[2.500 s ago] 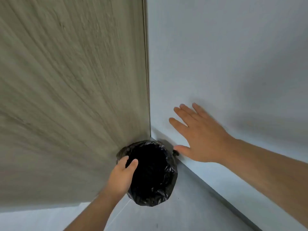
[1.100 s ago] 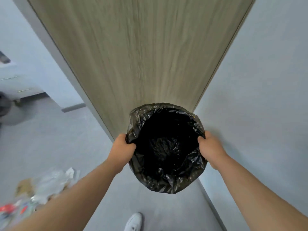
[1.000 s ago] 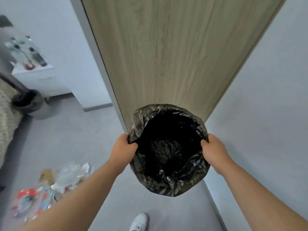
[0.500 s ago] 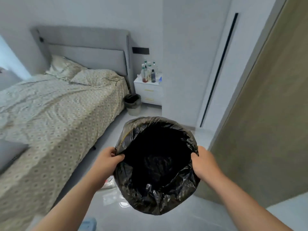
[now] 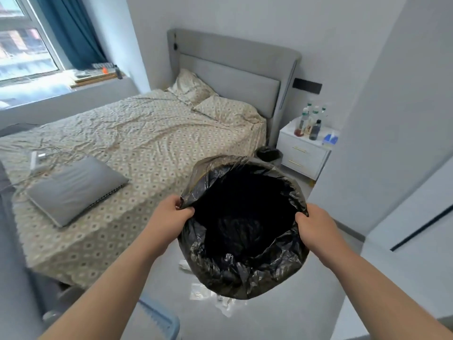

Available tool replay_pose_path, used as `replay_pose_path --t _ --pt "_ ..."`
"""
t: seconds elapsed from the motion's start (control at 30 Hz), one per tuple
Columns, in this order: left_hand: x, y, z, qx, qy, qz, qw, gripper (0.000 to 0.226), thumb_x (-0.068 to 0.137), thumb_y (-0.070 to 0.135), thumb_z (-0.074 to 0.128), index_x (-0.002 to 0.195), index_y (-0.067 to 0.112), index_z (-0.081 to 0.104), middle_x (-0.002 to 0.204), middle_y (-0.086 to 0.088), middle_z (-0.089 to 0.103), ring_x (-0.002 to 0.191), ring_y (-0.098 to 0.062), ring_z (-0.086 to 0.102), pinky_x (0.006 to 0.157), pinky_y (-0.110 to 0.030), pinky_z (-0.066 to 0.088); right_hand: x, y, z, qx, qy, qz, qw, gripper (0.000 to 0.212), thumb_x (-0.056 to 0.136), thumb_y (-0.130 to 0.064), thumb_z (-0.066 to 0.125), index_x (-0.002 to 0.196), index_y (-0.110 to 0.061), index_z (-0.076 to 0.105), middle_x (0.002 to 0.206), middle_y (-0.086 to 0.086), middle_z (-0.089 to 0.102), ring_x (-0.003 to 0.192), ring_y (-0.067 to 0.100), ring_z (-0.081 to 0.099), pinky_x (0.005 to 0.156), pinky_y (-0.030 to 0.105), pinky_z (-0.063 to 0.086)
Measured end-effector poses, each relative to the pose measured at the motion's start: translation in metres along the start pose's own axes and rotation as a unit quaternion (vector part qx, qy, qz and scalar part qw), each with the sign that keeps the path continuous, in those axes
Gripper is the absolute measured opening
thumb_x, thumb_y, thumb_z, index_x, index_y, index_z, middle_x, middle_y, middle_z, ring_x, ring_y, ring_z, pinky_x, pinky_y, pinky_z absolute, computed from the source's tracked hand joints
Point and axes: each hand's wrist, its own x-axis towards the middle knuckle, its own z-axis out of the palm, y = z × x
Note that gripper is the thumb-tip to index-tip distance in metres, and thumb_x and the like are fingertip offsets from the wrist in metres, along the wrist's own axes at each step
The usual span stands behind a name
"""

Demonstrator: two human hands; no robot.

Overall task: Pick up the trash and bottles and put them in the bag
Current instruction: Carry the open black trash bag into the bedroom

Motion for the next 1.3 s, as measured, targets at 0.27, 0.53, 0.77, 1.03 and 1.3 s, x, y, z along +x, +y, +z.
replay_pose_path --t 0.27,0.53,0.77,1.03,1.3 --pt "0.100 0.015 0.013 -0.014 0.068 -0.048 0.996 0.019 0.088 0.005 0.055 0.070 0.012 0.051 0.065 -0.006 0.058 0.056 -0.016 0.060 0.046 -0.023 0.039 0.132 -0.024 0.030 -0.002 -0.045 -0.023 0.999 0.023 0.089 -0.006 0.037 0.068 -0.013 0.029 0.064 0.005 0.036 0.058 0.020 0.032 0.054 0.033 0.021" --pt "0.215 0.030 0.005 0.020 0.110 -0.089 0.990 0.016 0.086 0.016 0.059 0.077 0.009 0.048 0.074 -0.011 0.053 0.066 -0.022 0.048 0.058 -0.032 0.031 0.255 -0.064 0.066 0.017 -0.079 -0.028 0.996 0.022 0.091 -0.006 0.037 0.070 -0.011 0.035 0.067 0.004 0.041 0.059 0.018 0.034 0.053 0.033 0.023" --pt "0.300 0.031 -0.022 0.002 0.107 -0.096 0.990 0.018 0.087 0.014 0.058 0.075 0.010 0.045 0.072 -0.012 0.050 0.064 -0.022 0.046 0.057 -0.032 0.029 0.332 -0.102 0.106 0.027 -0.101 -0.019 0.994 0.022 0.090 -0.008 0.038 0.070 -0.013 0.030 0.068 0.005 0.037 0.061 0.020 0.032 0.055 0.032 0.023" --pt "0.450 0.005 -0.047 0.033 -0.005 -0.090 0.995 0.016 0.086 0.014 0.058 0.079 0.008 0.046 0.076 -0.016 0.054 0.068 -0.023 0.051 0.061 -0.034 0.035 0.400 -0.123 0.175 0.022 -0.032 0.038 0.998 0.023 0.087 -0.006 0.042 0.068 -0.012 0.031 0.064 0.008 0.035 0.058 0.021 0.030 0.054 0.034 0.018" --pt "0.564 -0.015 -0.050 0.103 -0.151 -0.046 0.982 0.015 0.087 0.015 0.058 0.092 0.001 0.055 0.094 -0.026 0.063 0.087 -0.040 0.064 0.065 -0.038 0.043 0.417 -0.120 0.241 0.017 0.045 0.163 0.985 0.021 0.084 -0.005 0.043 0.065 -0.011 0.035 0.060 0.008 0.038 0.056 0.023 0.034 0.053 0.033 0.023"
